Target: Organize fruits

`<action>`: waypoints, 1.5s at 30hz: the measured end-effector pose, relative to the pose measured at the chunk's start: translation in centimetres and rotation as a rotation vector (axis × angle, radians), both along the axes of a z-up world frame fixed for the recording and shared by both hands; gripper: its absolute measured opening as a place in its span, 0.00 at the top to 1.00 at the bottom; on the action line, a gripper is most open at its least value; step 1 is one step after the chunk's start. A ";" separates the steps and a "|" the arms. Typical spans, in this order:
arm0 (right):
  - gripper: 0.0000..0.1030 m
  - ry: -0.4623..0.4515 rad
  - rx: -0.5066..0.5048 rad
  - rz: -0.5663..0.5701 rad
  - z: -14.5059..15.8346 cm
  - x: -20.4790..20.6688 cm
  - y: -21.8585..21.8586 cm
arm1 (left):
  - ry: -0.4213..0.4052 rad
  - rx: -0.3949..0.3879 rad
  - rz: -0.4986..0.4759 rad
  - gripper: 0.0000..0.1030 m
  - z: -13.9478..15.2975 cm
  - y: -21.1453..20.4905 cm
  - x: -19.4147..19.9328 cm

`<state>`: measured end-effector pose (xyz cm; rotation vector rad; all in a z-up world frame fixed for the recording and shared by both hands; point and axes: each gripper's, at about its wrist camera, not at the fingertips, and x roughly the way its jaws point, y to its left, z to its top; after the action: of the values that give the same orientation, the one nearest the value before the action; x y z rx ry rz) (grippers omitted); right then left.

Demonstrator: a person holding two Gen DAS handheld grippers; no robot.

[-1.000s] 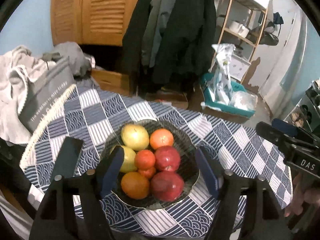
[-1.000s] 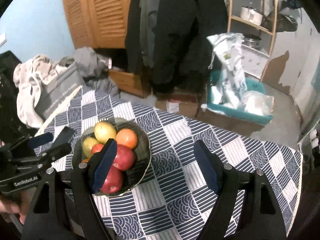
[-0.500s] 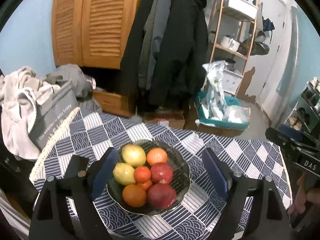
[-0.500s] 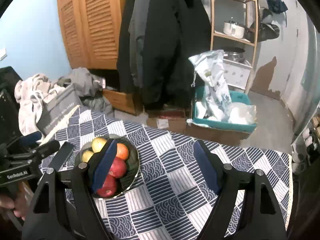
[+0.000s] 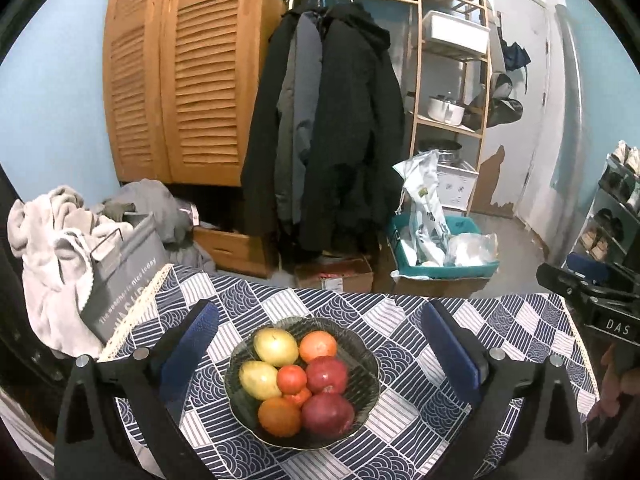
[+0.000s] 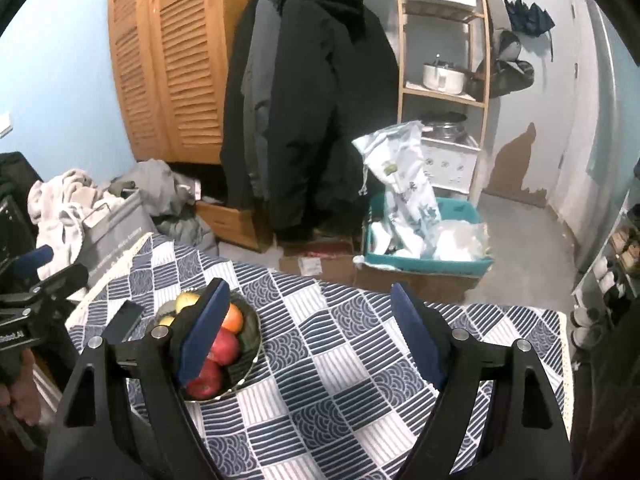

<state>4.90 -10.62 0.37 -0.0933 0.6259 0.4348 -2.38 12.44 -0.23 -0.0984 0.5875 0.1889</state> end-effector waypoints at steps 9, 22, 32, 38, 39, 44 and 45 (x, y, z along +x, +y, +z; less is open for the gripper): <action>0.17 -0.025 -0.024 -0.005 0.1 -0.4 -0.2 | -0.004 -0.003 0.028 0.01 0.3 0.0 0.0; 0.16 -0.026 -0.029 -0.024 -0.1 -0.3 -0.8 | 0.002 0.013 0.039 0.01 0.1 -0.2 0.1; 0.16 -0.027 -0.027 -0.022 -0.1 -0.3 -0.9 | 0.005 0.017 0.042 0.01 0.0 -0.4 0.1; 0.16 -0.031 -0.026 -0.020 0.0 -0.5 -0.9 | 0.009 0.047 0.027 0.01 -0.2 -1.4 0.0; 0.16 -0.032 -0.028 -0.020 0.0 -0.5 -0.9 | 0.009 0.051 0.026 0.01 -0.2 -1.6 -0.1; 0.16 -0.024 -0.027 -0.016 0.0 -0.5 -0.9 | 0.009 0.050 0.024 0.01 -0.1 -1.7 -0.2; 0.16 -0.024 -0.026 -0.016 0.0 -0.5 -0.9 | 0.007 0.049 0.026 0.01 -0.1 -1.8 -0.2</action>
<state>4.38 -11.48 0.37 -0.1183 0.6089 0.4098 -2.62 10.60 -0.30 -0.0577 0.5887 0.2285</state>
